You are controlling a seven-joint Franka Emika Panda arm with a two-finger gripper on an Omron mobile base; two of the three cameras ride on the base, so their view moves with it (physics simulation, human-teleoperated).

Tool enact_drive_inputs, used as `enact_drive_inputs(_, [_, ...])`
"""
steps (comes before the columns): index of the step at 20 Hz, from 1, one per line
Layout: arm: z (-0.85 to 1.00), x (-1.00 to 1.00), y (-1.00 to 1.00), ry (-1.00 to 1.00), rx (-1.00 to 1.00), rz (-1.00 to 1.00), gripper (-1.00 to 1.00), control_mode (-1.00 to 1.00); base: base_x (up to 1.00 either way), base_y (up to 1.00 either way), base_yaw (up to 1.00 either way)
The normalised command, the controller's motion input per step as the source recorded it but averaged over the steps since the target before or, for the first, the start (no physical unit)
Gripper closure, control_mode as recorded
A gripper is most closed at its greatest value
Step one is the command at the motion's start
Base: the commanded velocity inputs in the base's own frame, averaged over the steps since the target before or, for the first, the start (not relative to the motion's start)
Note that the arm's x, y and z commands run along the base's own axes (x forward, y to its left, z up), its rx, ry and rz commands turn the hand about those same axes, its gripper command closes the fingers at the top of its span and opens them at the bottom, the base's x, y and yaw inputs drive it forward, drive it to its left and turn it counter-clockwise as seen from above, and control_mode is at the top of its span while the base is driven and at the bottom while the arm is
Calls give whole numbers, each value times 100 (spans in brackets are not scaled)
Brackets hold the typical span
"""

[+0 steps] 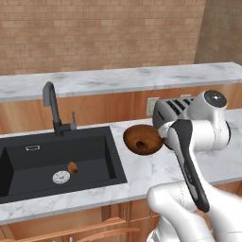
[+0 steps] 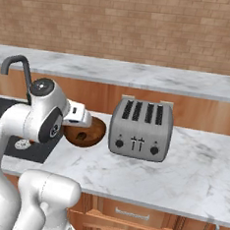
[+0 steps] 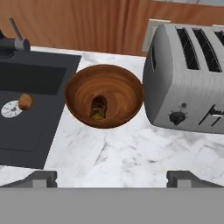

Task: Pick the sweet potatos from the cabinet and place them in one bowl. Pick the potato from the sink and place it in the other bowl.

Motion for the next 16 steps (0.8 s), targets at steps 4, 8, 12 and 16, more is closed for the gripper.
enact_drive_inputs(4, [25,-79,-8,7,0,-10,-100,-100,0,0,0])
enact_drive_inputs(8, [25,-70,-4,4,0,-10,-100,-100,0,0,0])
enact_drive_inputs(12, [30,-37,0,1,0,-7,-100,-100,0,0,0])
enact_drive_inputs(16, [53,-8,0,0,0,-3,-100,-100,0,0,0])
